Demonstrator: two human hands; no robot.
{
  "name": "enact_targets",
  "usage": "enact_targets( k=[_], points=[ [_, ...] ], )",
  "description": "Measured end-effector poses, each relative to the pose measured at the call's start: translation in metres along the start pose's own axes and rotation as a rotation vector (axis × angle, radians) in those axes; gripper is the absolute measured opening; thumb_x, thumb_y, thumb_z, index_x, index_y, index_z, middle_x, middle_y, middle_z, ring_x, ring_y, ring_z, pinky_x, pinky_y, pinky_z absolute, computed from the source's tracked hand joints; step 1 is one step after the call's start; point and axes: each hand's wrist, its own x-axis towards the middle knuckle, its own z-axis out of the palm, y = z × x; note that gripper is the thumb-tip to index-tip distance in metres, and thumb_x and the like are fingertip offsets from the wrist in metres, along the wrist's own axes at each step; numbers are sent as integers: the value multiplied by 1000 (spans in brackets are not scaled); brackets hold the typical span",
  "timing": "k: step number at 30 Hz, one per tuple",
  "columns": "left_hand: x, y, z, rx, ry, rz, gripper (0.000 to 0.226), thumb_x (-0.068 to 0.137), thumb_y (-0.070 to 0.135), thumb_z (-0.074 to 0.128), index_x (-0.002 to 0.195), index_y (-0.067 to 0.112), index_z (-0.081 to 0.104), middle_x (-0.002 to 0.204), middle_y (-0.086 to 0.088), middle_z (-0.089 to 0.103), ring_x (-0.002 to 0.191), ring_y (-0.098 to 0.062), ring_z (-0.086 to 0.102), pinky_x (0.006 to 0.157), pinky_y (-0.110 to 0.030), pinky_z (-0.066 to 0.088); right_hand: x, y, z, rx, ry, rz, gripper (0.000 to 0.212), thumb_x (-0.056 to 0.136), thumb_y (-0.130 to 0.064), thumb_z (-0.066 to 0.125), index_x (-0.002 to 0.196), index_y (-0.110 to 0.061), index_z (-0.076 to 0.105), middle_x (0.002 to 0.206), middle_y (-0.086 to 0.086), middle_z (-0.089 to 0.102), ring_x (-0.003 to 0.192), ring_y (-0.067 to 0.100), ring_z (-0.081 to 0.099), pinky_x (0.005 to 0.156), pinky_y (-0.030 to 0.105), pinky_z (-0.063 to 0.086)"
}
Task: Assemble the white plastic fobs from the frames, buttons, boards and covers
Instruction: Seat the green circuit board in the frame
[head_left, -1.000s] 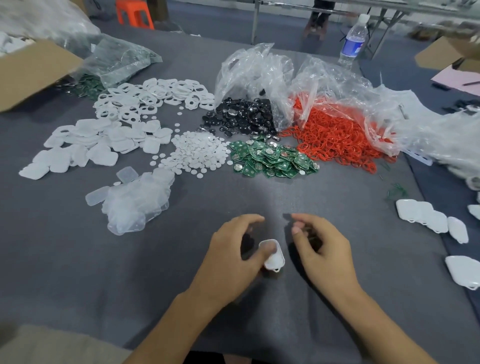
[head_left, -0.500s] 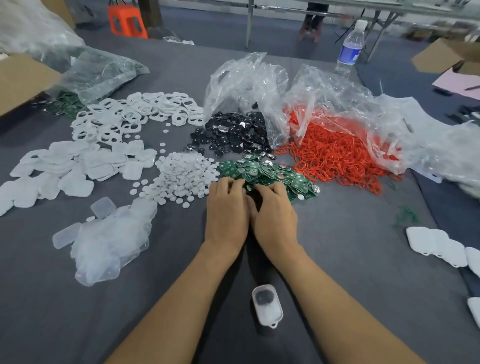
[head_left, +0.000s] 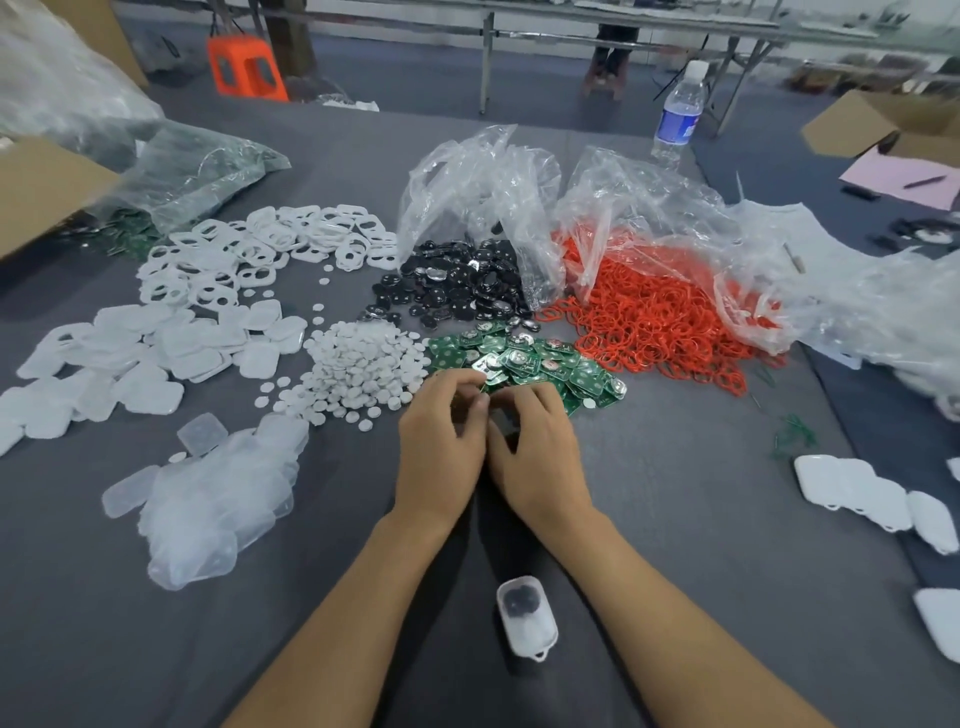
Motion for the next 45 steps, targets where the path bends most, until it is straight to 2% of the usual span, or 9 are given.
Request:
enact_targets(
  k=[7, 14, 21, 26, 29, 32, 35, 39, 45],
  points=[
    [-49, 32, -33, -418, 0, -226, 26, 93, 7, 74, 108, 27, 71, 101, 13, 76, 100, -5, 72, 88, -19, 56, -49, -14, -40, 191, 75, -69, 40, 83, -21, 82, 119, -24, 66, 106, -14, 68, 99, -1, 64, 86, 15, 51],
    [-101, 67, -76, -721, -199, -358, 27, 83, 20, 78, 109, 28, 81, 107, 0, 79, 102, -14, 75, 87, -20, 56, -106, -39, -82, 250, 109, -217, 39, 81, -19, 84, 118, -23, 72, 103, -13, 67, 91, 10, 67, 79, 15, 51],
    [-129, 78, -89, -758, -222, -342, 21, 79, 22, 79, 100, 22, 82, 99, -5, 80, 94, -15, 76, 82, -22, 58, -138, -55, -105, 189, 119, -243, 31, 81, -32, 84, 108, -28, 72, 94, -16, 67, 84, 13, 65, 73, 20, 50],
    [-138, 77, -90, -789, -221, -415, 23, 77, 30, 81, 97, 19, 81, 93, -10, 78, 86, -17, 75, 80, -26, 59, -152, -54, -105, 185, 119, -196, 39, 75, -44, 87, 110, -35, 70, 88, -13, 66, 82, 12, 65, 72, 13, 48],
    [-138, 77, -90, -716, -248, -400, 16, 82, 27, 78, 97, 21, 81, 92, -7, 79, 85, -14, 74, 79, -24, 59, -155, -48, -108, 157, -10, -189, 57, 74, -34, 88, 125, -38, 64, 94, -15, 66, 84, 10, 66, 76, 13, 49],
    [-132, 75, -86, -658, -275, -388, 12, 89, 14, 77, 96, 22, 81, 95, -3, 80, 89, -12, 75, 79, -22, 58, -147, -41, -117, 111, -145, -219, 54, 78, -28, 86, 126, -38, 64, 98, -15, 67, 86, 8, 66, 77, 17, 50],
    [-120, 75, -81, -591, -330, -356, 15, 92, 7, 75, 96, 20, 81, 94, -3, 80, 90, -16, 76, 83, -27, 61, -133, -40, -123, 50, -171, -239, 46, 78, -26, 86, 120, -31, 69, 97, -16, 62, 89, 7, 62, 74, 13, 48],
    [-99, 76, -74, -599, -339, -313, 14, 92, 6, 75, 96, 18, 80, 90, -2, 80, 81, -7, 73, 76, -19, 57, -113, -43, -129, 7, -155, -288, 41, 80, -19, 84, 119, -20, 70, 107, -9, 60, 97, 7, 60, 77, 22, 53],
    [-95, 68, -65, -607, -357, -323, 12, 92, 8, 75, 102, 14, 78, 93, -4, 80, 86, -10, 74, 80, -21, 57, -102, -35, -129, -54, -227, -328, 41, 85, -22, 79, 124, -25, 66, 107, -12, 60, 98, 4, 59, 81, 22, 52]
  ],
)
